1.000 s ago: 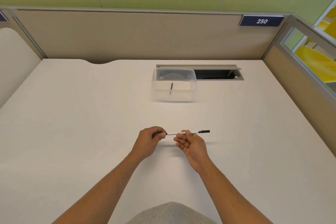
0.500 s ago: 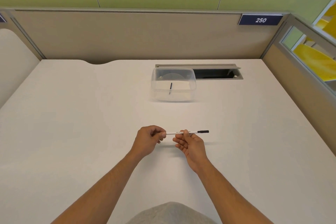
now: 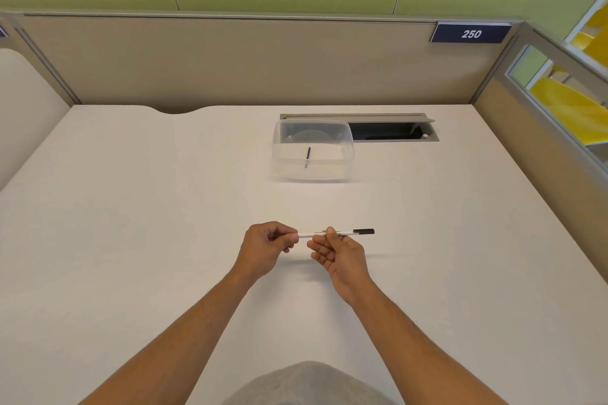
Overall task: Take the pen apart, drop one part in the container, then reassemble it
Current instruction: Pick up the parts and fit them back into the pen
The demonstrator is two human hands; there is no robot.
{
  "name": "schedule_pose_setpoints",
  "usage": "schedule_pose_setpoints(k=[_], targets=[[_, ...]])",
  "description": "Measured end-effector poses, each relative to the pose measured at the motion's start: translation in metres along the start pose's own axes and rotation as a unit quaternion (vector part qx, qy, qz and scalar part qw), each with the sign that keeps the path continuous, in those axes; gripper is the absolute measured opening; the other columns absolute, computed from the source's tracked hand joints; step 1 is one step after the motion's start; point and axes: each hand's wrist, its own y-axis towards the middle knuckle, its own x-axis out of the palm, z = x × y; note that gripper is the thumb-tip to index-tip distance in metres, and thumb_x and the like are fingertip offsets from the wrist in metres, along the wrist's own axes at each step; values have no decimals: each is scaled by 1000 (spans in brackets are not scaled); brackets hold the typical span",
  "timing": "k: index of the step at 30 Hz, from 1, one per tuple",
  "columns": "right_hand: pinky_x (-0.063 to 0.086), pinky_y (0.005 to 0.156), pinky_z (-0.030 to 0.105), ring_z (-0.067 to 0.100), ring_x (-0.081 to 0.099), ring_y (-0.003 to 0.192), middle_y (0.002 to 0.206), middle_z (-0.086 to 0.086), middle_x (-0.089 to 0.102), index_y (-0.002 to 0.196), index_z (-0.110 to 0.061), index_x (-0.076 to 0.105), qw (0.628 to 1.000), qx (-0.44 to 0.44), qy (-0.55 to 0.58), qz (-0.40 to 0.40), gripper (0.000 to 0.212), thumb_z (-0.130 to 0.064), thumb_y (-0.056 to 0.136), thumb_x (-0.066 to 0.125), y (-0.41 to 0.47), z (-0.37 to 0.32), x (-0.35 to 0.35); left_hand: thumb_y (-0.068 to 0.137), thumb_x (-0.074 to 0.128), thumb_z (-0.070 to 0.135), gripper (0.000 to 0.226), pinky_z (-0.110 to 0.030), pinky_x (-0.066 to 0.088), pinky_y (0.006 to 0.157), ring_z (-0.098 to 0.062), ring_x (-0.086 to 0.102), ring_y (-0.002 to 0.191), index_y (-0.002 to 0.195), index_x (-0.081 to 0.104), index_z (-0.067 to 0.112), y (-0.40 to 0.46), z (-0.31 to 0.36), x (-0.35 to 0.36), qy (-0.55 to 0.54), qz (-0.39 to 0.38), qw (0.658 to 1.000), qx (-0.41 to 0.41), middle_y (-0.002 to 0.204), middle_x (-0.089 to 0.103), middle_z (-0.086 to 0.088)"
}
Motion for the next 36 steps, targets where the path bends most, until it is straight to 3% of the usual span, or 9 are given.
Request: schedule_pose_setpoints(k=[6,12,15,17,20,22,25,31,36], targets=[[56,65,30,26,71,82,86,16,70,95,3,64,1000,7,-3,-7,27,-23,95,54,-1,2,-2,81,75,6,4,-27,55,68,-16,65,63,84,76,9,0,-3,-1,-11,-5,1000,3,74,74,-12],[54,64,33,25,70,84,91,12,70,101,-1,64,994,-2,-99,-44,30,-28,89,63,-5,-12,-6,84,71,4,3,-24,53,65,-16,63,65,85,74,5,-2,-4,-11,-49,-18,999,-3,72,72,-6],[53,63,34,25,68,79,97,11,66,108,-9,60,997,-14,-77,-3,32,-30,85,68,-2,-20,-13,85,70,4,4,-25,52,65,-16,63,66,85,74,4,-2,-4,-15,-51,-16,999,-7,74,72,-8],[54,68,35,22,66,81,105,10,62,115,-18,51,988,-81,-116,62,39,-33,84,69,1,-23,-20,86,69,4,5,-26,52,66,-17,63,67,85,74,4,-2,-4,-18,-51,-18,999,-8,75,72,-9],[46,83,26,10,55,102,119,-3,54,124,-28,45,883,-279,-360,114,51,-41,81,69,5,-28,-31,87,67,4,7,-26,52,65,-17,62,68,84,73,3,-3,-5,-20,-49,-24,998,-10,74,71,-8],[37,92,26,9,49,113,124,-8,54,123,-26,51,775,-381,-500,68,47,-44,83,66,9,-33,-37,88,67,4,7,-26,51,64,-16,61,67,84,73,3,-3,-5,-18,-46,-29,998,-14,73,71,-8],[35,96,34,18,50,117,122,-2,60,113,-22,61,627,-427,-651,-18,38,-46,83,62,15,-35,-39,88,66,5,8,-27,50,63,-16,61,67,84,73,3,-2,-5,-16,-43,-41,998,-16,73,70,-8],[46,64,35,24,61,76,88,0,67,95,-18,66,573,-426,-696,-69,13,-28,87,63,16,-33,-32,89,66,5,9,-27,51,61,-17,62,66,85,73,2,0,2,-16,-59,-37,997,-12,73,71,-8],[43,58,36,24,55,65,74,-1,64,86,-17,65,573,-438,-689,-72,10,-23,90,58,16,-32,-28,88,67,6,8,-27,50,60,-18,62,66,85,73,3,-1,-1,-17,-74,-29,997,-18,73,71,-9]])
